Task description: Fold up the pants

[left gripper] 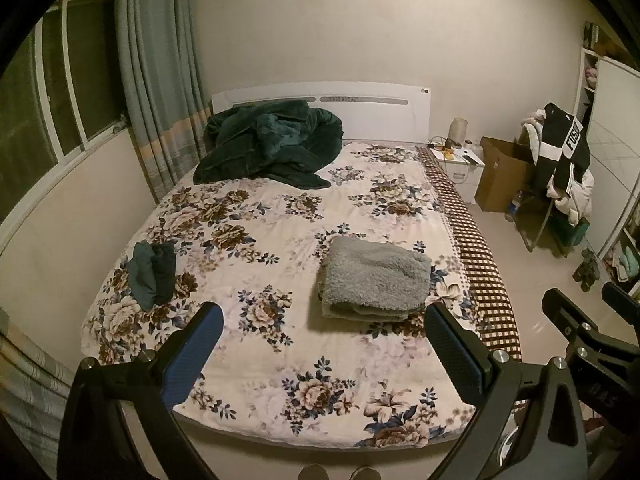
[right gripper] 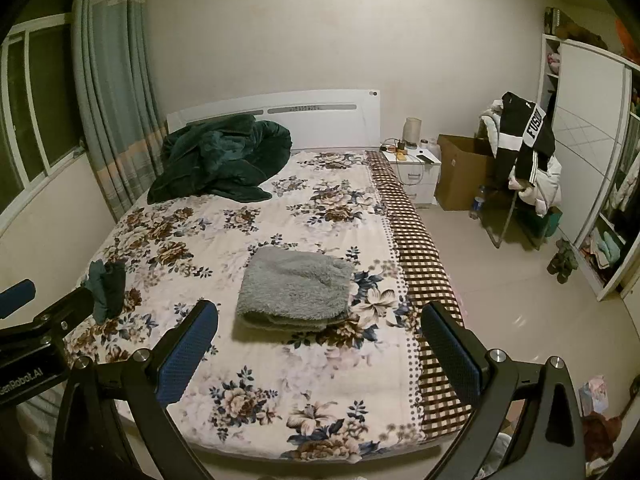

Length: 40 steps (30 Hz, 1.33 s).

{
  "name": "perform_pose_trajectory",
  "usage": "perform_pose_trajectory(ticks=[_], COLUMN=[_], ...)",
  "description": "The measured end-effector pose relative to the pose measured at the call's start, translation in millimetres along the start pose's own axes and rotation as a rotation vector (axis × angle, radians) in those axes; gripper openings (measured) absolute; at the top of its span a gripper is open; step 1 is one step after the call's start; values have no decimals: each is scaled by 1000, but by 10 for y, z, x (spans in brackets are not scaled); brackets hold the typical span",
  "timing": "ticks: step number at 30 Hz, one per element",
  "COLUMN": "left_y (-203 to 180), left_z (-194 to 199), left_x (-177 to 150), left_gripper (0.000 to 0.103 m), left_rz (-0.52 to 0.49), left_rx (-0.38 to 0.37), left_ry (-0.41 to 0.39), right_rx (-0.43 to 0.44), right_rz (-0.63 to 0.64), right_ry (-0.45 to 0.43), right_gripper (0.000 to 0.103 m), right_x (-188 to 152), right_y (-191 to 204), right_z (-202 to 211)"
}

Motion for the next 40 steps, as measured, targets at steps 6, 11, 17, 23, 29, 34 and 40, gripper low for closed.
perform_pose_trajectory(ticks=[6,11,17,23,29,34,40], left_y=[7,7,-18,-22,-39,-34,-65], left_z=[0,7,25,69,70,69,85], left_x=[4,2,-21,-58,-97,-94,-76], left_gripper=[103,103,103,103,103,102,103], left_rz=[-3,-3,-2,11,21,22,27], left_rx=[0,4,9,14,23,20,31], left_ry=[0,-2,-6,1,7,3,-8], right_rx=[2,9,18,24,27,27,26], right_rz=[2,3,3,0,-3,-3,-2], right_ry=[2,0,0,1,6,10,7], right_gripper=[103,103,103,103,103,103,103], right_x=[-13,21,50,53,8,-14,-32], right_y=[2,29,45,55,58,70,78], right_z=[-9,3,39,56,57,56,71])
Point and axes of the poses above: each gripper's, at about its wrist camera, not at the fingertips, and z roughly against the way its jaws point, y to its left, x to its top, the point moved 9 cm from there along -z, roughly the way its jaws point, and after that the axes turned 13 degrees about -x, right-handed, at the moved point
